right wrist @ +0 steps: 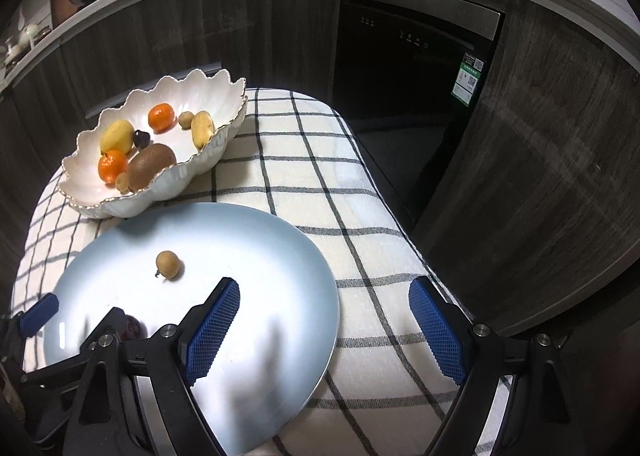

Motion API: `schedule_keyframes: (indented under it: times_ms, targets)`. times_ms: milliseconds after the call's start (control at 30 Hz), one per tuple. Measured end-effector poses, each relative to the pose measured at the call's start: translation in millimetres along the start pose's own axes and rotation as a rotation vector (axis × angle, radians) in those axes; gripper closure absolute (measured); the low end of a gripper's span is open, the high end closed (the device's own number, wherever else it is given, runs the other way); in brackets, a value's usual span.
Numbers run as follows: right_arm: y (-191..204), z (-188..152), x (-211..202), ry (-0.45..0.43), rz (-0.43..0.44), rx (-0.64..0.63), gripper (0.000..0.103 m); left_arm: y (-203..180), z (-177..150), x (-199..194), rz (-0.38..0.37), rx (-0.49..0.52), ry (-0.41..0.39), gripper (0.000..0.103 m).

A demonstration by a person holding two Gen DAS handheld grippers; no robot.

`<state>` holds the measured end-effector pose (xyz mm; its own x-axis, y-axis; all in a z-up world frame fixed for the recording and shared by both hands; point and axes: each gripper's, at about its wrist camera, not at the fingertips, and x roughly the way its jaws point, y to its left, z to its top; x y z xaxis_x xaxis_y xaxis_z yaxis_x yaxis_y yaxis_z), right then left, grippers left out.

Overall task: Organize fruits
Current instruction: 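Move both tools back over the plate toward the remaining plum and tan fruit, then close the left tool on the second dark red plum, then close the right tool on the small tan round fruit while the left tool holds the plum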

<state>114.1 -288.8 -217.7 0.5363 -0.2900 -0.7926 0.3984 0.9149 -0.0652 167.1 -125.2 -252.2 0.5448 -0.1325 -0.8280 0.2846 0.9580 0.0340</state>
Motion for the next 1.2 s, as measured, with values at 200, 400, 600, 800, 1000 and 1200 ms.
schedule_keyframes:
  times_ms: [200,400,600,800,1000,1200]
  targets:
    - [-5,-4,8,0.007,0.008,0.016,0.016,-7,-7,11,-0.015,0.006,0.027,0.027]
    - [-7,-4,13,0.016,0.018,0.019,0.016,-14,-10,19,-0.048,0.006,0.056,0.047]
    - [-8,-3,14,0.022,0.031,0.020,0.016,-21,-8,22,-0.072,0.022,0.060,0.062]
    - [-8,-1,15,0.023,0.033,0.025,0.015,-23,-6,22,-0.089,0.032,0.061,0.075]
    - [2,4,16,0.017,0.052,0.007,0.015,-15,-5,21,-0.088,0.019,0.059,0.076]
    - [22,10,19,0.014,0.080,-0.027,0.016,10,0,14,-0.061,-0.020,0.038,0.076]
